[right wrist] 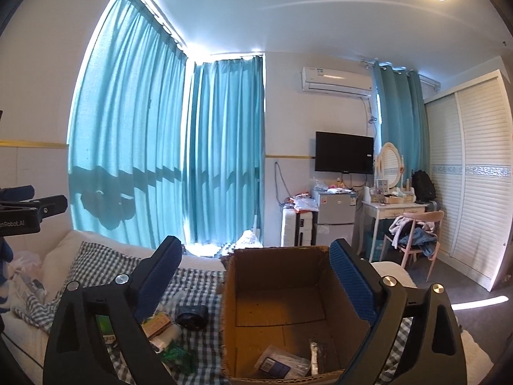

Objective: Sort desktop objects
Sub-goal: 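Move both tools back over the items on the bed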

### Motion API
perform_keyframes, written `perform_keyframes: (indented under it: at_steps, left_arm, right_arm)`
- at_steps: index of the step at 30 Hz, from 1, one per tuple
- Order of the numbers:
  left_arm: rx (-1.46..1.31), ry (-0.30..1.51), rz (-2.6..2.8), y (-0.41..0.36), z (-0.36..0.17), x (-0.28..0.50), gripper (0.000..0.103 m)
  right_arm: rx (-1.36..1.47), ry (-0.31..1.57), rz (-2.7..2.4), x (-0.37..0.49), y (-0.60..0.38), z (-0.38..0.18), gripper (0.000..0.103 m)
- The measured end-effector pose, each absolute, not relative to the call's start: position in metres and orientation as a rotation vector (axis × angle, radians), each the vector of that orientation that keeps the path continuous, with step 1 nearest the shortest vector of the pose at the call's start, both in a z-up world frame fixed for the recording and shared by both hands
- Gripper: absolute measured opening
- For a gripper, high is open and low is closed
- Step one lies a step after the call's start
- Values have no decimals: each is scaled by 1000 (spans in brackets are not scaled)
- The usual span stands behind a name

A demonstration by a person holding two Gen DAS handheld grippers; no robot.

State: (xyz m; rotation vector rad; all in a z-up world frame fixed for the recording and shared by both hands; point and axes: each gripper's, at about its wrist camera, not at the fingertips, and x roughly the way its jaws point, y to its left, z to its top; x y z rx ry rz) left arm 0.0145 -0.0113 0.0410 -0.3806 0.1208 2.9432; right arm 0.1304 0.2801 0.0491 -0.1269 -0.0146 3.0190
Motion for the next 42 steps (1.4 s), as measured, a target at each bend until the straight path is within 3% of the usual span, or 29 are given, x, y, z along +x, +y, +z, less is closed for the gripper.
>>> perform_keyframes:
  at_steps: [1, 24, 32, 42]
  left_arm:
    - [-385, 112, 2945, -16, 40, 13, 103]
    - [-557, 40, 3057, -104, 0, -23, 103]
    - [-680, -8, 3081, -127, -25, -46, 103]
    - [-913, 82, 2977, -124, -75, -81, 103]
  right_arm:
    - [-126, -16, 3028, 130, 276, 48, 103]
    - [-79, -174, 3193, 99, 190, 12, 103]
    - [-197, -229, 3212, 75, 179, -11, 103]
    - [-377, -264, 3253, 48, 169, -44, 103]
